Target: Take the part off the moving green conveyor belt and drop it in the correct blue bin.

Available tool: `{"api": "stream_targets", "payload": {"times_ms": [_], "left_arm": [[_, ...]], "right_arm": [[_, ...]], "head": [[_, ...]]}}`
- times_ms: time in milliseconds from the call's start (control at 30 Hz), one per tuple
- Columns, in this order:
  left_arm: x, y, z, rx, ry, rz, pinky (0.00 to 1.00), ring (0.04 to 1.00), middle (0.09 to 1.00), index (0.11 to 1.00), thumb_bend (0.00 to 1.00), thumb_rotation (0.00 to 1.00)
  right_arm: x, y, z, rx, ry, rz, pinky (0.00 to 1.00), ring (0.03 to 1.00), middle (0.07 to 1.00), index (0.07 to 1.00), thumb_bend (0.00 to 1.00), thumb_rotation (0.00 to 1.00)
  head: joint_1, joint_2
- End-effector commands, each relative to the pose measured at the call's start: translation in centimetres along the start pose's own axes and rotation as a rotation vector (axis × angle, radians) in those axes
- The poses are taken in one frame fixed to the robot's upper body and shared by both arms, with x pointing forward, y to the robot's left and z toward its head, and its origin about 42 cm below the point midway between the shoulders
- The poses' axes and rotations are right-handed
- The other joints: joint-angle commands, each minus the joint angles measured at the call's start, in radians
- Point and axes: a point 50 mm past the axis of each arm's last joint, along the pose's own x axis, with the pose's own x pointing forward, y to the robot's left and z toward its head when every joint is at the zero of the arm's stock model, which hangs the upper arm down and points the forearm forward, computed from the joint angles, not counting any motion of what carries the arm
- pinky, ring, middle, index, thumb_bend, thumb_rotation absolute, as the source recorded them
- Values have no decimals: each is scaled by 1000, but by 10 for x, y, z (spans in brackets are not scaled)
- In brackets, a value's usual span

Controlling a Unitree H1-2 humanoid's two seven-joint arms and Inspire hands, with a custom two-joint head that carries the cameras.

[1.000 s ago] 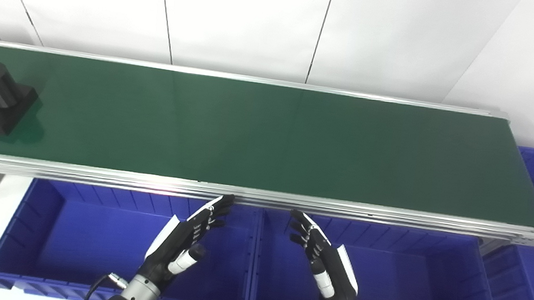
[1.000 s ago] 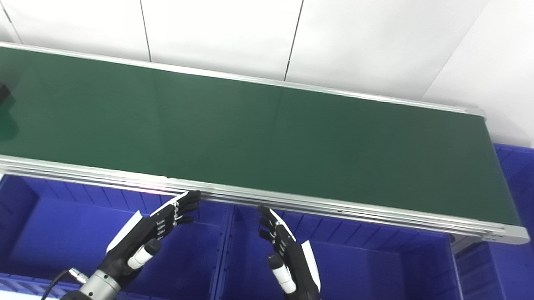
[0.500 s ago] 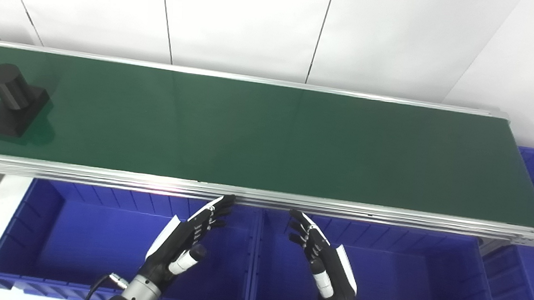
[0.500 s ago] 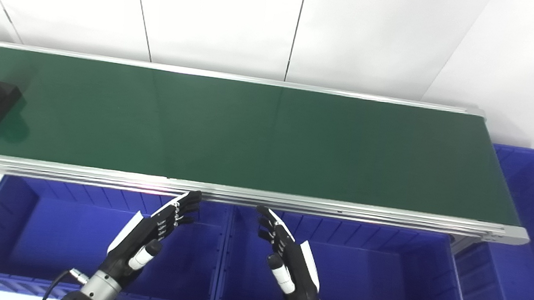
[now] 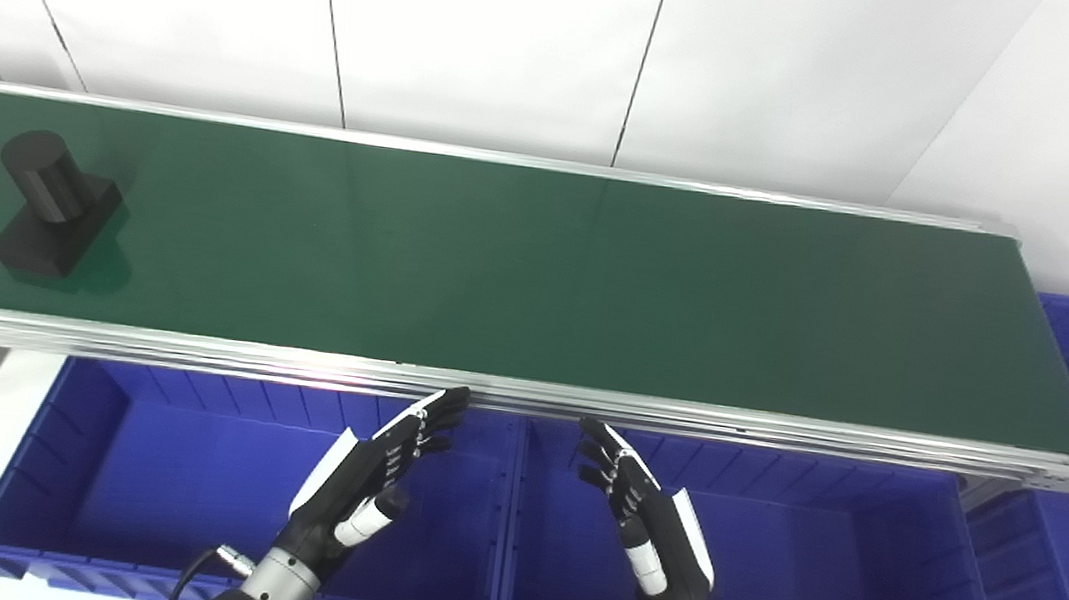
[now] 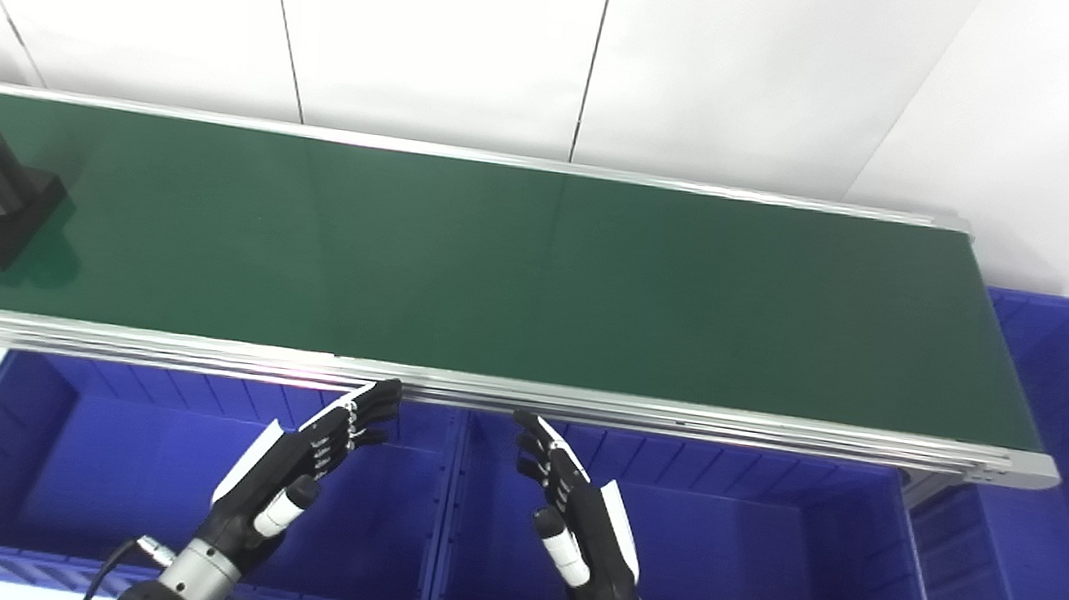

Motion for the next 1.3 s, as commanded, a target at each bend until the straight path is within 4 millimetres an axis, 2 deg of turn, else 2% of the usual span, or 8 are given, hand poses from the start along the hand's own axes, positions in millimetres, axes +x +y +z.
{"api": "stream_targets", "payload": {"times_ms": [0,700,900,1267], "left_arm": [[6,4,12,17,-75,3,869,912,928,904,1000,959],[7,-3,12,13,-77,12,871,912,929,901,1000,957],[6,-4,13,14,-77,8,871,915,933,908,1000,964],[4,-3,13,20,-78,8,862,909,929,906,1000,959]], "right_arm": [[8,2,14,-7,-84,0,860,912,938,883,966,957],[4,-5,10,-4,-70,6,861,914,939,885,967,951],[2,-5,9,-3,-66,13,860,913,939,881,956,947],[1,-3,11,-12,-72,9,855,914,941,886,955,952]], "head": [[0,-1],[33,-8],[33,-19],[32,-18]]}}
